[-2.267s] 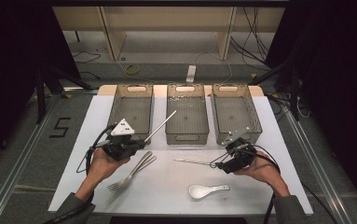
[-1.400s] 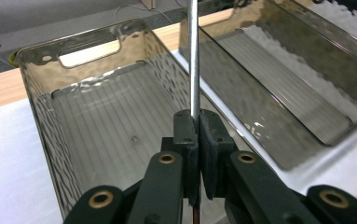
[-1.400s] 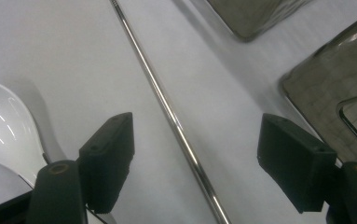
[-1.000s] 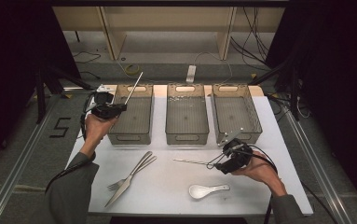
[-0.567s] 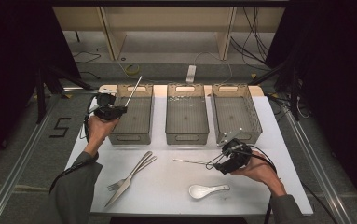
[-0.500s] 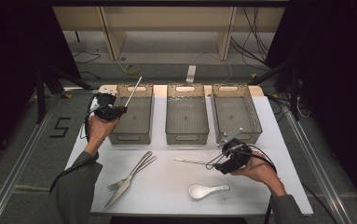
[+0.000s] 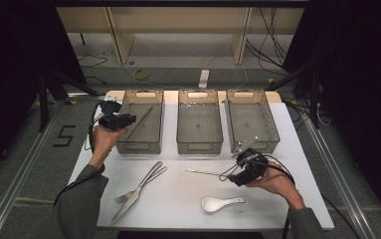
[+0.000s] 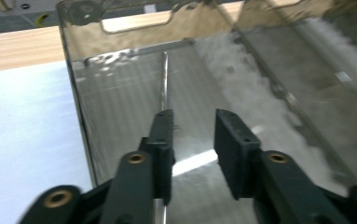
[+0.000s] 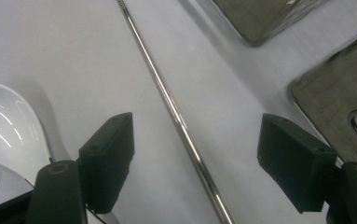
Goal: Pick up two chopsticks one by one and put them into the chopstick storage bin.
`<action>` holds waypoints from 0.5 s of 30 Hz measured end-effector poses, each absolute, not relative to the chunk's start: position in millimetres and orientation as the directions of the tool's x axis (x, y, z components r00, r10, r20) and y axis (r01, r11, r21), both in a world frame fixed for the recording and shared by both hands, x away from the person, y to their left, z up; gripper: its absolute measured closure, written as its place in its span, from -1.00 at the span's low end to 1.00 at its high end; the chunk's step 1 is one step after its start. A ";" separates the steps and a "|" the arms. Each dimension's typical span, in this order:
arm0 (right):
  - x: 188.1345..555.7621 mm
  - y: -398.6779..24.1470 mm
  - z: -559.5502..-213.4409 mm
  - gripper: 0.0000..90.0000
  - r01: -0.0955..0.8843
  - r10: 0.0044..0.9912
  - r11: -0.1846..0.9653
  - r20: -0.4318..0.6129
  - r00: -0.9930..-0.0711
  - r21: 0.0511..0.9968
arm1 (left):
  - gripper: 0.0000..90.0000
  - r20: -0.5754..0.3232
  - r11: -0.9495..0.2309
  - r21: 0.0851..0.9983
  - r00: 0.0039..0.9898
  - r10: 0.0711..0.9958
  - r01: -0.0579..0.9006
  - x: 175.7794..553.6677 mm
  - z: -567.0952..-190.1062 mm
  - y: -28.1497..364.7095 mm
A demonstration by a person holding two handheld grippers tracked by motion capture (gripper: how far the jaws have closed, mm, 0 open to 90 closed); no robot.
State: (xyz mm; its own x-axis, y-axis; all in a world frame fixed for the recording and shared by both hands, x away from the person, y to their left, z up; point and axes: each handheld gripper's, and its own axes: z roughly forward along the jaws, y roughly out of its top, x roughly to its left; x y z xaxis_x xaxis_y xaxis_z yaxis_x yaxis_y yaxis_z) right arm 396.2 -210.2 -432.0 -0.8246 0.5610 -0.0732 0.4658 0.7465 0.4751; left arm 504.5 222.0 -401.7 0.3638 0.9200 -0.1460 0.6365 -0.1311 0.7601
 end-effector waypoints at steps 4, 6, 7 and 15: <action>396.5 -209.7 -433.0 -0.35 0.475 0.560 0.751 -0.060 -0.826 0.459 | -0.02 -0.167 -0.138 0.773 0.408 0.898 0.619 484.8 -390.9 217.2; 397.3 -209.1 -434.1 -0.29 0.478 0.553 0.758 -0.050 -0.832 0.443 | -0.15 -0.186 -0.136 0.783 0.438 0.880 0.607 473.3 -386.1 215.5; 398.2 -208.7 -434.4 -0.27 0.481 0.553 0.762 -0.049 -0.832 0.433 | -0.20 -0.195 -0.132 0.789 0.448 0.873 0.601 467.4 -384.1 214.6; 409.5 -198.9 -442.9 0.00 0.508 0.542 0.805 -0.031 -0.840 0.307 | -0.49 -0.203 -0.164 0.831 0.564 0.800 0.531 425.1 -370.6 201.6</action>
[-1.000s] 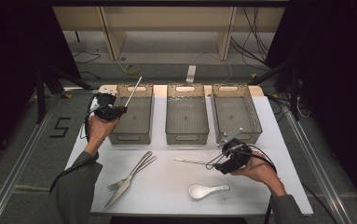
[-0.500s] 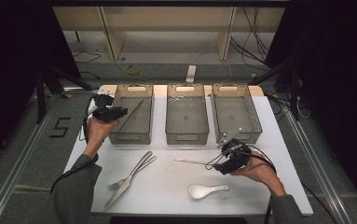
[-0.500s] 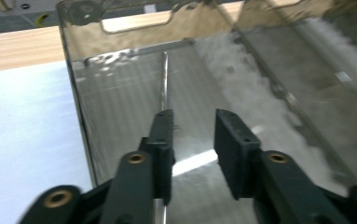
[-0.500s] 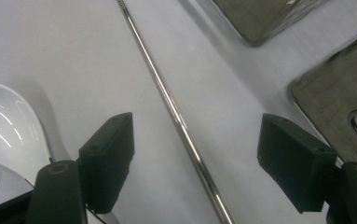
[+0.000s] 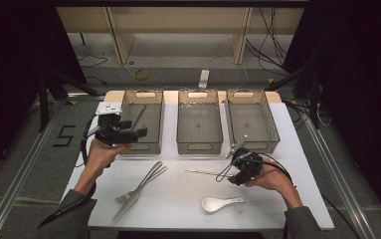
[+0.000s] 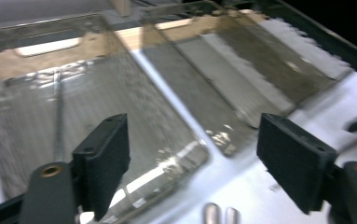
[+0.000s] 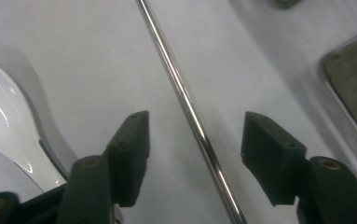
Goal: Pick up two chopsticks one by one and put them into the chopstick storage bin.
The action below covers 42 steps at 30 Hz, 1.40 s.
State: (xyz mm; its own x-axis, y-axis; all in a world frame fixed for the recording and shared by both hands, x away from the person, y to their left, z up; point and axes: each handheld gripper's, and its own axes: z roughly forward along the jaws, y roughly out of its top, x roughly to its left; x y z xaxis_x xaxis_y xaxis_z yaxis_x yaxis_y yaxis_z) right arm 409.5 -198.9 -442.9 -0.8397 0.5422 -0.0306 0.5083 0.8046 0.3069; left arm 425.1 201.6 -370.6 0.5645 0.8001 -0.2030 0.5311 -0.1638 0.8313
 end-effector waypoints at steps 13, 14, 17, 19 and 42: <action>420.3 -206.2 -449.1 0.32 0.534 0.556 0.804 -0.014 -0.831 0.260 | -0.58 -0.198 -0.178 0.853 0.619 0.760 0.491 397.4 -391.8 189.4; 420.1 -206.0 -449.1 0.34 0.532 0.554 0.806 -0.012 -0.833 0.258 | -0.59 -0.200 -0.182 0.852 0.625 0.755 0.491 395.1 -394.4 187.9; 419.8 -205.3 -448.9 0.41 0.523 0.544 0.815 -0.014 -0.839 0.250 | -0.59 -0.190 -0.190 0.858 0.639 0.746 0.477 389.1 -397.4 185.1; 420.2 -205.0 -449.9 0.47 0.514 0.534 0.822 -0.014 -0.846 0.246 | -0.60 -0.182 -0.196 0.860 0.642 0.744 0.472 387.6 -398.5 184.4; 418.9 -194.8 -455.0 0.80 0.437 0.451 0.881 -0.045 -0.891 0.179 | -0.60 -0.176 -0.252 0.828 0.658 0.732 0.501 380.3 -413.6 175.3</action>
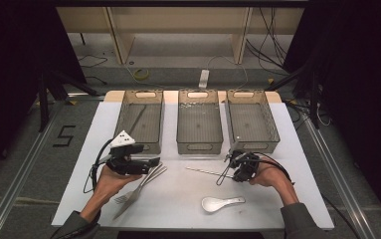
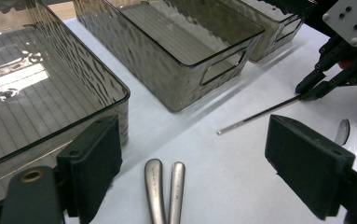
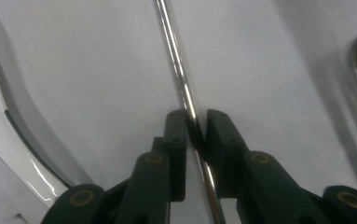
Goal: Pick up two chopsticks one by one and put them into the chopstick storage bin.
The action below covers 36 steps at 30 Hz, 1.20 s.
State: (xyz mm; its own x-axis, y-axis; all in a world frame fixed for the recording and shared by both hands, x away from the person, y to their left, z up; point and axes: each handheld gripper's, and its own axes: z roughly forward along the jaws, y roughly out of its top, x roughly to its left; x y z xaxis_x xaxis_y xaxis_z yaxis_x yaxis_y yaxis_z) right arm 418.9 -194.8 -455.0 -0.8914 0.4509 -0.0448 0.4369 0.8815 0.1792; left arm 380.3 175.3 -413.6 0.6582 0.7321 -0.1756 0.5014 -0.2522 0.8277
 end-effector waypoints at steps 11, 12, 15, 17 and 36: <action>417.6 -192.3 -454.5 0.90 0.425 0.438 0.890 -0.048 -0.898 0.163 | -0.58 -0.177 -0.258 0.829 0.669 0.722 0.497 379.5 -412.4 173.5; 417.4 -192.1 -454.4 0.90 0.427 0.439 0.890 -0.049 -0.897 0.162 | -0.58 -0.176 -0.258 0.829 0.669 0.722 0.496 379.5 -412.4 173.1; 416.5 -191.0 -453.6 0.90 0.424 0.438 0.891 -0.059 -0.897 0.161 | -0.57 -0.169 -0.264 0.831 0.674 0.719 0.489 379.0 -411.3 172.1; 416.6 -191.2 -450.8 0.91 0.437 0.452 0.885 -0.073 -0.889 0.160 | -0.57 -0.167 -0.267 0.831 0.676 0.717 0.488 379.1 -411.2 171.9; 390.6 -172.2 -400.5 0.91 0.340 0.388 0.890 -0.112 -0.915 0.303 | -0.65 -0.096 -0.402 0.816 0.782 0.615 0.417 371.5 -403.4 143.9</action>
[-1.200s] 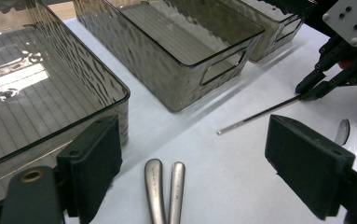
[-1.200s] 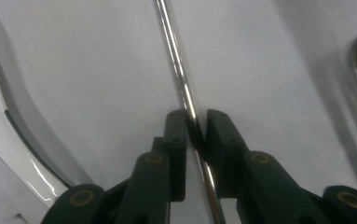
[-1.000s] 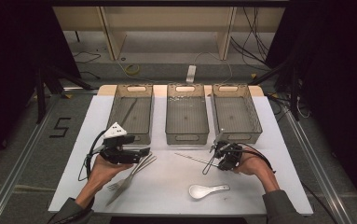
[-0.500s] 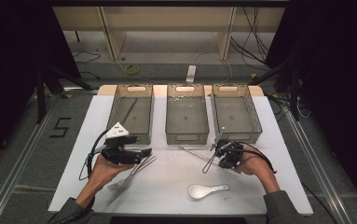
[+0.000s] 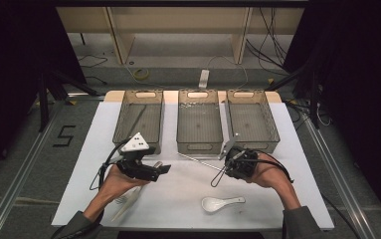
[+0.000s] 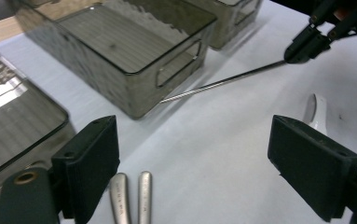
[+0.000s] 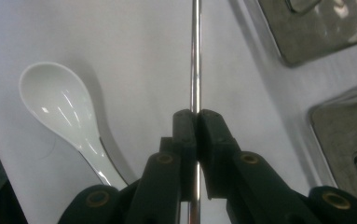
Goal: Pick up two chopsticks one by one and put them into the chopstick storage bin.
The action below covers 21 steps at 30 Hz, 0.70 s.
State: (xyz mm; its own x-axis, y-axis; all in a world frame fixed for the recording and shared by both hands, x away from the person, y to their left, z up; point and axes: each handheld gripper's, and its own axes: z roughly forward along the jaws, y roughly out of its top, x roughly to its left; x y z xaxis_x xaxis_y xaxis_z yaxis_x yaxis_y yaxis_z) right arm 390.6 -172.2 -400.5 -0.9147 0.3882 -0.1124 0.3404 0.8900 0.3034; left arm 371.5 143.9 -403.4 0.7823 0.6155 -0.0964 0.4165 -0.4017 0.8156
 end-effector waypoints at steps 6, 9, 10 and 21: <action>384.0 -159.2 -394.9 0.91 0.289 0.348 0.904 -0.150 -0.926 0.315 | -0.65 -0.055 -0.481 0.797 0.838 0.544 0.364 366.5 -403.5 127.6; 380.3 -152.2 -394.6 0.91 0.270 0.330 0.909 -0.152 -0.932 0.317 | -0.65 -0.030 -0.515 0.785 0.852 0.523 0.345 364.9 -403.8 120.8; 377.8 -147.9 -394.6 0.91 0.255 0.314 0.916 -0.158 -0.936 0.311 | -0.65 -0.022 -0.528 0.779 0.857 0.515 0.338 364.3 -404.0 119.0; 363.0 -127.9 -388.5 0.91 0.164 0.228 0.935 -0.179 -0.957 0.315 | -0.48 0.031 -0.654 0.695 0.896 0.442 0.299 361.9 -413.5 97.0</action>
State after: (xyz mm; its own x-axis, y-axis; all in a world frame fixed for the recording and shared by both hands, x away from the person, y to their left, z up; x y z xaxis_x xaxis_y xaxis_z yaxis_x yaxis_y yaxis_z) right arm 363.0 -127.9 -388.5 -0.9571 0.2277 -0.1789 0.1636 0.9350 0.3148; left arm 361.9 97.0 -413.5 0.8964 0.4422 0.0312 0.2986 -0.6544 0.6947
